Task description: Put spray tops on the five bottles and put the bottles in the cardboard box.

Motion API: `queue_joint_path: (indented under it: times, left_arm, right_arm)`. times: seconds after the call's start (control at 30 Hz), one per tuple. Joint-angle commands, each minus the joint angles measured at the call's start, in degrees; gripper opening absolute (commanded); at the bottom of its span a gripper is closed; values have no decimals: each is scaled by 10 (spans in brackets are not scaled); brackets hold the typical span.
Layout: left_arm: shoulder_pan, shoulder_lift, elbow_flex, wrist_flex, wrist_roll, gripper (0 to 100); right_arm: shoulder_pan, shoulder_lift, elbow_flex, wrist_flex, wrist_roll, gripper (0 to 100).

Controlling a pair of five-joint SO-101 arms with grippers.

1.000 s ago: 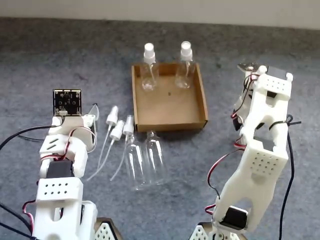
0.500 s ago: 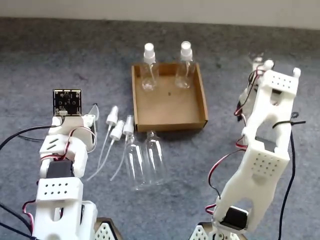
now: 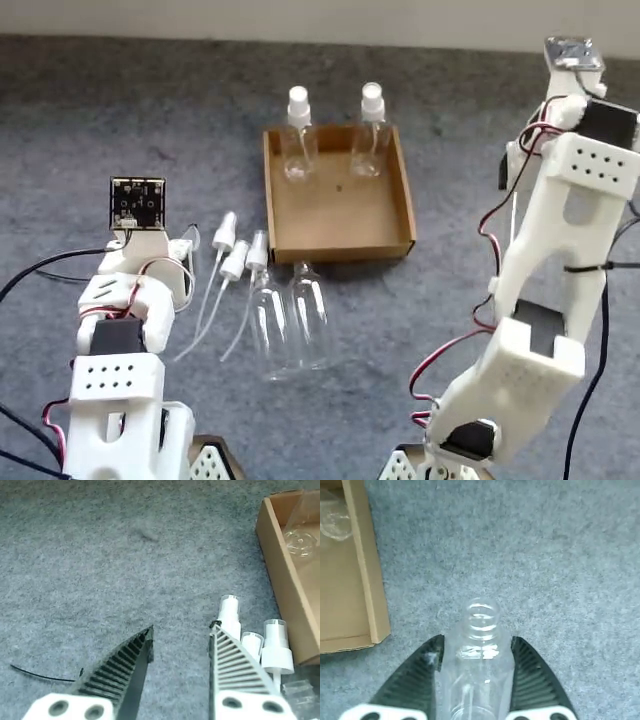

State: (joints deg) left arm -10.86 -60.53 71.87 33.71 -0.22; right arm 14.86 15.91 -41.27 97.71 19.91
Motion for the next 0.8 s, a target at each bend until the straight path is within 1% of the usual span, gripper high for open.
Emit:
queue_joint_path:
  times: [0.0,0.13,0.3,0.43,0.53,0.6,0.77]
  left_arm:
    - [10,-4,-30,4,4,178]
    - [10,-4,-29,4,4,178]
    - [10,-5,-29,3,4,178]
    - [10,-5,-28,3,4,178]
    - [10,-5,-28,3,4,178]
    - [10,-5,-28,3,4,178]
    - [10,-5,-16,2,3,178]
  right_arm:
    - [5,-58,-32,7,0,4]
    - [6,-12,-1,-5,59,4]
    - [25,104,54,-109,59,4]
    - [24,180,47,-137,59,4]
    - [24,212,26,-135,59,12]
    - [25,222,21,-134,58,40]
    - [25,228,23,-134,58,172]
